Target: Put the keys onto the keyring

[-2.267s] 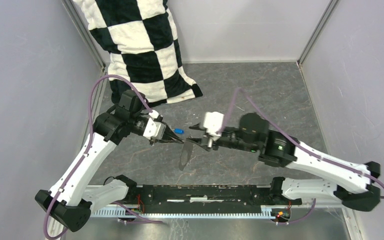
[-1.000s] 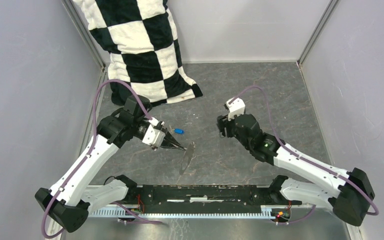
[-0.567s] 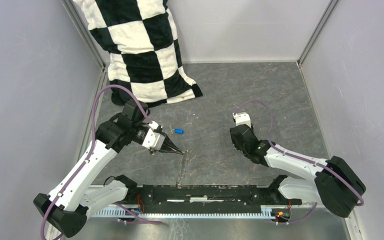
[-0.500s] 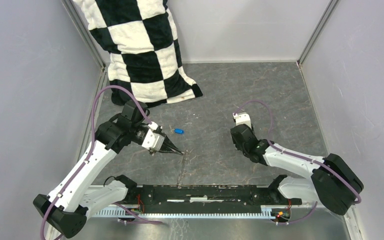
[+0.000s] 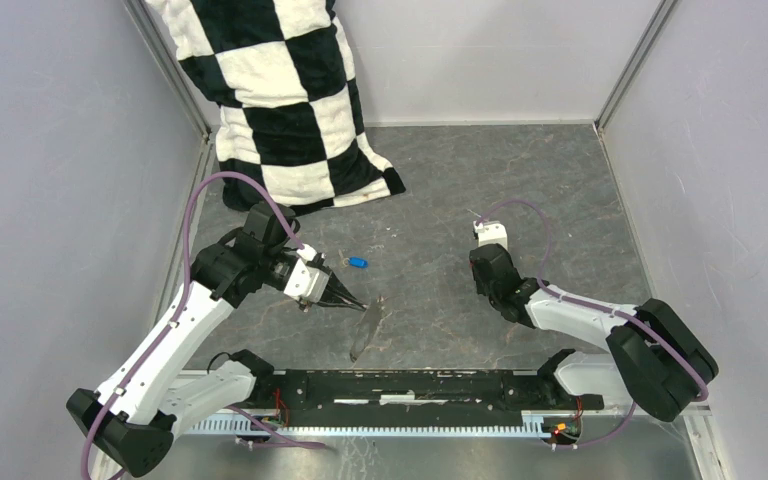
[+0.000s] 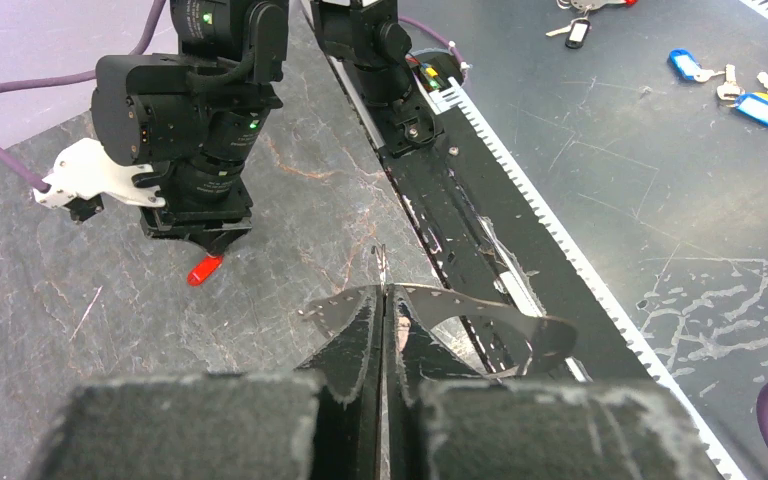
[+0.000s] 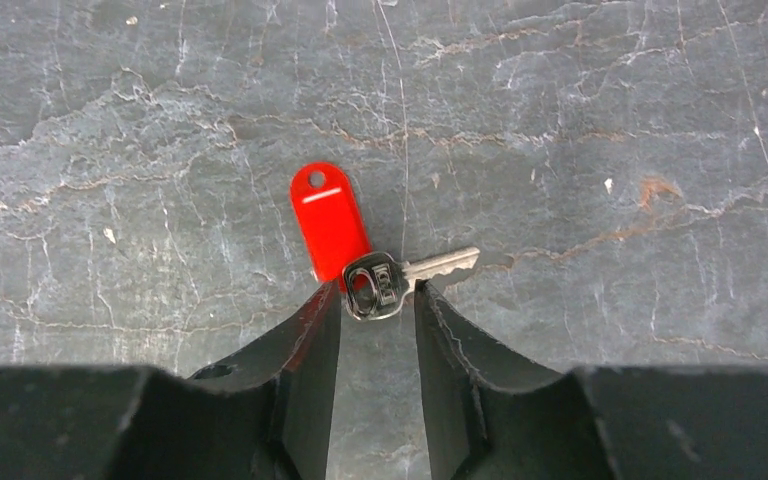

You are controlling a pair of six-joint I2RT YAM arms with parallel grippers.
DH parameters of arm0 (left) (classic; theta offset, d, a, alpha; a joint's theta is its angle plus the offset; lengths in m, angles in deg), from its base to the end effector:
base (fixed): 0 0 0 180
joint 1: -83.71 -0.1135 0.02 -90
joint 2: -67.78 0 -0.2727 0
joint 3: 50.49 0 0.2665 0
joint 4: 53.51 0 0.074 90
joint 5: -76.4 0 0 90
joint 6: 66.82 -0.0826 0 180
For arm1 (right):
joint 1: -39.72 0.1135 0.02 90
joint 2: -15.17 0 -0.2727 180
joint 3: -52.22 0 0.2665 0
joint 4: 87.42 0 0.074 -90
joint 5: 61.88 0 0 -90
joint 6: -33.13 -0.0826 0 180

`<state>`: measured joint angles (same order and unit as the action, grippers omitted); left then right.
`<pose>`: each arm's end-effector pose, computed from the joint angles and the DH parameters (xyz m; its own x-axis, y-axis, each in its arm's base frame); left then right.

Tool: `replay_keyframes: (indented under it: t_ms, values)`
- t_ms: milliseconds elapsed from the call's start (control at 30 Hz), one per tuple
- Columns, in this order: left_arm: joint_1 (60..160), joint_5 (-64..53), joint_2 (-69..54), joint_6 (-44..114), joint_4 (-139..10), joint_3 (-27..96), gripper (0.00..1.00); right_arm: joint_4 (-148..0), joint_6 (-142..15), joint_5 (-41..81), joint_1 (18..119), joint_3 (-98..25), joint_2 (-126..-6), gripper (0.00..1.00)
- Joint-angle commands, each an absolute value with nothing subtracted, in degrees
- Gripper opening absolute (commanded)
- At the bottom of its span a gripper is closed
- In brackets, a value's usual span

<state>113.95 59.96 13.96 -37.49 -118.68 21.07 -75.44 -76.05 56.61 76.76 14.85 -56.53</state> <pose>0.1145 -0.1585 0.3431 0.3013 0.1100 -0.9472 0.8991 -0.3636 0.2438 0.2278 0.1226 0.1161 -0.6327 -0.1157 -0.7657 -0.0620 0.9932 -0.0988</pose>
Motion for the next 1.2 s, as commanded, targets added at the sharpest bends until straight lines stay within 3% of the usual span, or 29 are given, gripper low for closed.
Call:
replay_keyframes:
  t_ms: [0, 200, 400, 667, 800, 900, 1033, 1167]
  values:
    - [113.77, 61.99, 14.53, -35.69, -117.77, 20.81, 0.02, -81.22, -74.75, 53.62, 75.61, 15.09, -58.02, 0.38]
    - [113.78, 62.08, 14.41, -35.99, -117.70, 20.70, 0.02, -81.97, -74.80, 52.21, 74.52, 15.03, -59.18, 0.35]
    - [113.77, 61.99, 14.61, -36.49, -117.76, 20.62, 0.02, -82.23, -74.94, 51.00, 73.69, 15.13, -59.45, 0.22]
    - [113.79, 61.80, 15.14, -36.73, -117.76, 20.49, 0.02, -82.04, -75.08, 50.27, 73.41, 15.74, -58.77, 0.13]
    - [113.79, 61.90, 15.29, -36.43, -117.74, 20.61, 0.02, -81.97, -74.98, 50.10, 73.23, 15.91, -57.84, 0.01]
    - [113.77, 61.99, 15.39, -36.07, -117.70, 20.49, 0.02, -82.33, -73.81, 48.73, 73.22, 16.30, -55.77, 0.00]
    - [113.77, 61.98, 15.19, -35.46, -117.75, 20.27, 0.02, -83.01, -69.72, 41.08, 73.29, 16.61, -50.39, 0.00]
    - [113.77, 62.90, 14.14, -34.11, -117.89, 20.09, 0.02, -84.07, -62.67, 25.52, 73.70, 17.29, -44.40, 0.00]
